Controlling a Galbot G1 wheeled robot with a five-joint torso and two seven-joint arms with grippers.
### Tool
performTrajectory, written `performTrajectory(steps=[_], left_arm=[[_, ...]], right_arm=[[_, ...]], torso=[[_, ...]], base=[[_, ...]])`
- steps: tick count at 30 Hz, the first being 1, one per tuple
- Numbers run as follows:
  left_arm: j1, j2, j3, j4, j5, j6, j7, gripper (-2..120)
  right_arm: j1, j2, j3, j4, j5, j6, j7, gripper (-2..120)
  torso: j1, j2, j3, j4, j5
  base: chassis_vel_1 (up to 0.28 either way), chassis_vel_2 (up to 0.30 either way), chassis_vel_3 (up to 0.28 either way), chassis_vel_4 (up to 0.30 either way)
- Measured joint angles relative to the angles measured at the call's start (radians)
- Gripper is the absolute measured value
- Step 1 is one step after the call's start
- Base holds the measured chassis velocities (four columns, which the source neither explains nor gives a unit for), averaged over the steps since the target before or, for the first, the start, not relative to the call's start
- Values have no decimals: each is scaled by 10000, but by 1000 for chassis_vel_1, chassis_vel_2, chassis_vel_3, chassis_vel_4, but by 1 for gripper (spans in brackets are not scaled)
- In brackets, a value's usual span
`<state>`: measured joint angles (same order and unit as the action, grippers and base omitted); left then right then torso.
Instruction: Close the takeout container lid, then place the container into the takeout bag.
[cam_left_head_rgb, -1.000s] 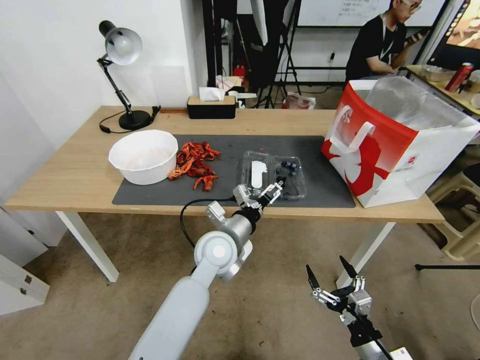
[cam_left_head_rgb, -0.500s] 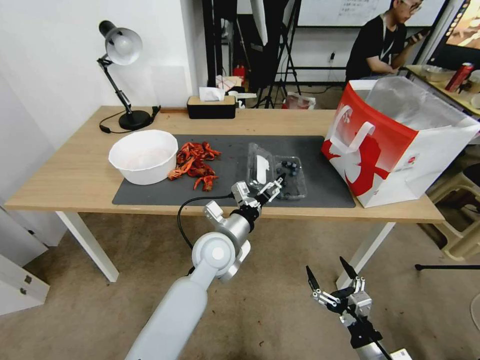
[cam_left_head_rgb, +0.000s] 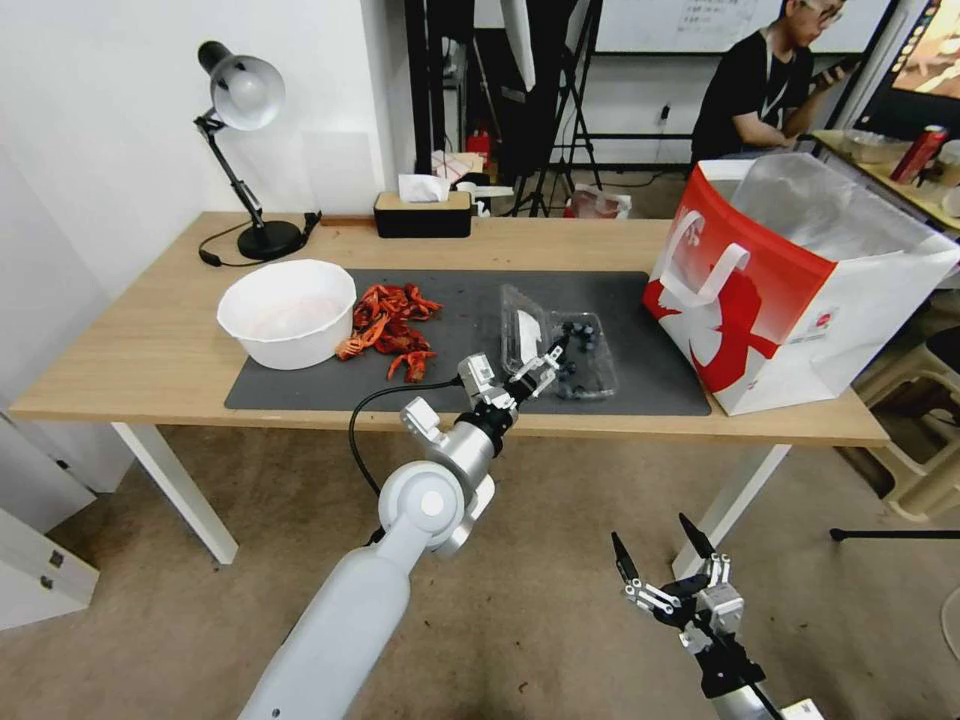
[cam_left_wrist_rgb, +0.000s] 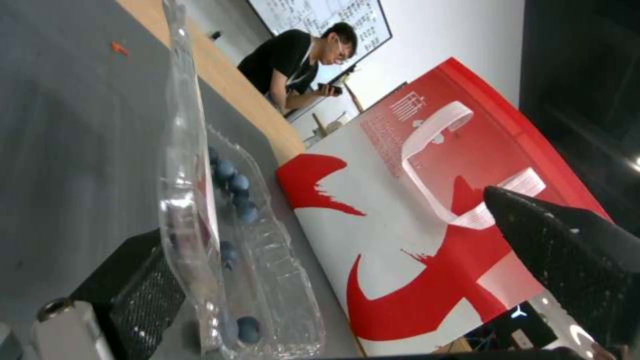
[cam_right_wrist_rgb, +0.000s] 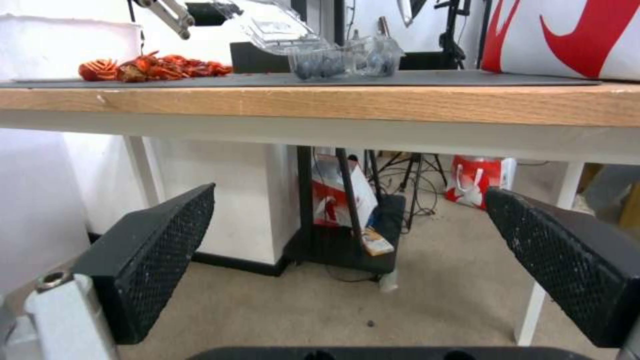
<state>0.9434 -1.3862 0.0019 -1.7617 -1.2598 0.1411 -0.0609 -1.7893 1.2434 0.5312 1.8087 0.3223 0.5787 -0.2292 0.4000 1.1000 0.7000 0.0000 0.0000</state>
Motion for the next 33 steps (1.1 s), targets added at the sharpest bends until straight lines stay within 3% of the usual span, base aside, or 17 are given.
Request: performTrajectory(steps=[11, 20, 33], left_arm=[[-269, -48, 23, 108, -118, -52, 318, 100], [-288, -3, 40, 155, -216, -9, 963, 100], [-883, 27, 347, 696, -207, 308, 1563, 100]], right_arm=[[-5, -15, 41, 0, 6, 8, 3, 100], [11, -34, 53, 17, -6, -6, 15, 100], [10, -42, 84, 68, -27, -54, 58, 100]], torso=[[0, 0, 0, 0, 0], [0, 0, 0, 0, 1], [0, 0, 0, 0, 1]], base=[[0, 0, 0, 0], [0, 0, 0, 0], [0, 0, 0, 0]])
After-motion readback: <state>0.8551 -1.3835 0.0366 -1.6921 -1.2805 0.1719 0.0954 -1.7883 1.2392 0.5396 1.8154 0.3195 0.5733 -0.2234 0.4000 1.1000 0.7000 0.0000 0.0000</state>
